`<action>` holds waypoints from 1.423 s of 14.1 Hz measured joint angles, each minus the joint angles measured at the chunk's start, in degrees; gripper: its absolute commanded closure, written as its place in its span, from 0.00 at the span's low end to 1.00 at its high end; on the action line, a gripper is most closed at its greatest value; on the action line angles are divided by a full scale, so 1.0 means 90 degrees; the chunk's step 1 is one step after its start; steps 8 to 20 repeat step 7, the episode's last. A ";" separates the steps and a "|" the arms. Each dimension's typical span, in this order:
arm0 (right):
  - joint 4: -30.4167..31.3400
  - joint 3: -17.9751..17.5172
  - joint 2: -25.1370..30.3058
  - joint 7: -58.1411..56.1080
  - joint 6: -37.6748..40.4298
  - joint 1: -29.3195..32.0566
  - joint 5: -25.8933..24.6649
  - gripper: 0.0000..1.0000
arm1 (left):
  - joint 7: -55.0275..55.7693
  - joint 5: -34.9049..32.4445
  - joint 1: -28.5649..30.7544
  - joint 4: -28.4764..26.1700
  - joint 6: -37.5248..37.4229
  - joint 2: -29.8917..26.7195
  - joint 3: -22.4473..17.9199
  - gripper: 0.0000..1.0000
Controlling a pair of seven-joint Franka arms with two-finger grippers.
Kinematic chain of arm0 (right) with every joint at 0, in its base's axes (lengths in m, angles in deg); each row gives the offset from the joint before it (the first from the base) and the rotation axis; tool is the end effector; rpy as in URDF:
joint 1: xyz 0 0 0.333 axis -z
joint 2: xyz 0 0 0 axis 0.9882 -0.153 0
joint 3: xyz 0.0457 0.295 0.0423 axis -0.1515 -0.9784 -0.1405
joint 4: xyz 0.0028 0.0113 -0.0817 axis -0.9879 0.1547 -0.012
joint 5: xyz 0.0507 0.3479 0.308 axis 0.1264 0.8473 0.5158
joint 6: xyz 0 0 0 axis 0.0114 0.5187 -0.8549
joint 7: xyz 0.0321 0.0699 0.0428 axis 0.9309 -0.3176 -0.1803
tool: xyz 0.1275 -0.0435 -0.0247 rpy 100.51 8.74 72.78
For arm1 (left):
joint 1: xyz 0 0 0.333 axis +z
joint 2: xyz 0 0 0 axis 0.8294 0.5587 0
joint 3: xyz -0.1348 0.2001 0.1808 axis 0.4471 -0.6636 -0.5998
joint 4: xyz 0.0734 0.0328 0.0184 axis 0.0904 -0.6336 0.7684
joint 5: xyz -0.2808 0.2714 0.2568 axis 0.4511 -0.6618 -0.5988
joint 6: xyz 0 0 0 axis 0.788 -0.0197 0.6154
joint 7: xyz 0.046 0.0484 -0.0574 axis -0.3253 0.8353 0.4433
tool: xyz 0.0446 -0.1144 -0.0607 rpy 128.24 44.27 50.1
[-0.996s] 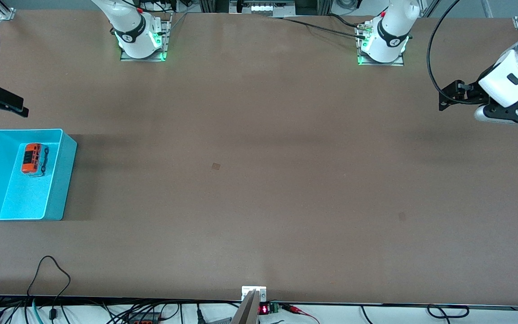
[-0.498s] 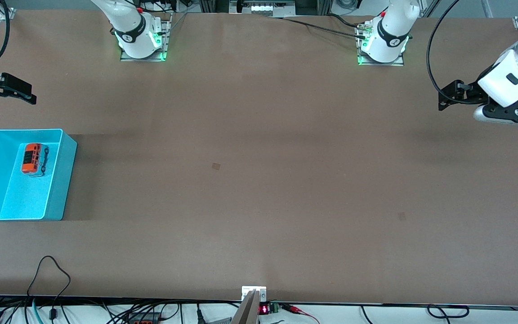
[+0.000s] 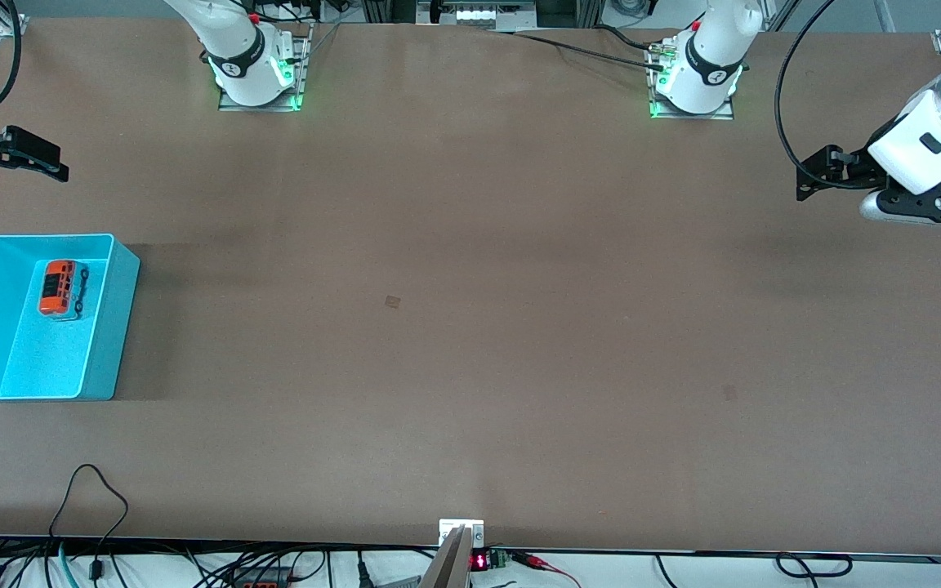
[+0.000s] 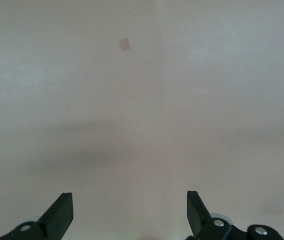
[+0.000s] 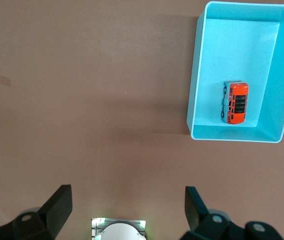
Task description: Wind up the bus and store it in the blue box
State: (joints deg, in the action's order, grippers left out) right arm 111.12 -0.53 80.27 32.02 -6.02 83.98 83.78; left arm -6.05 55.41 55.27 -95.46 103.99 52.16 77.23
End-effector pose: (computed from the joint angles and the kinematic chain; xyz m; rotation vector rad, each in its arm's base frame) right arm 0.6183 -0.0361 0.5685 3.1148 0.0937 -0.2188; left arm 0.6153 -0.0435 0.5396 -3.1175 0.1569 0.1479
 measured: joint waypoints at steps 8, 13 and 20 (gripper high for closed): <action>0.0042 0.0562 0.0000 0.0000 0.0001 -0.0535 0.0000 0.00 | 0.0000 0.0000 0.0000 0.0102 -0.0031 -0.0001 0.0015 0.00; 0.0042 0.0562 0.0000 0.0000 0.0001 -0.0535 0.0000 0.00 | 0.0000 0.0000 0.0000 0.0102 -0.0031 -0.0001 0.0015 0.00; 0.0042 0.0562 0.0000 0.0000 0.0001 -0.0535 0.0000 0.00 | 0.0000 0.0000 0.0000 0.0102 -0.0031 -0.0001 0.0015 0.00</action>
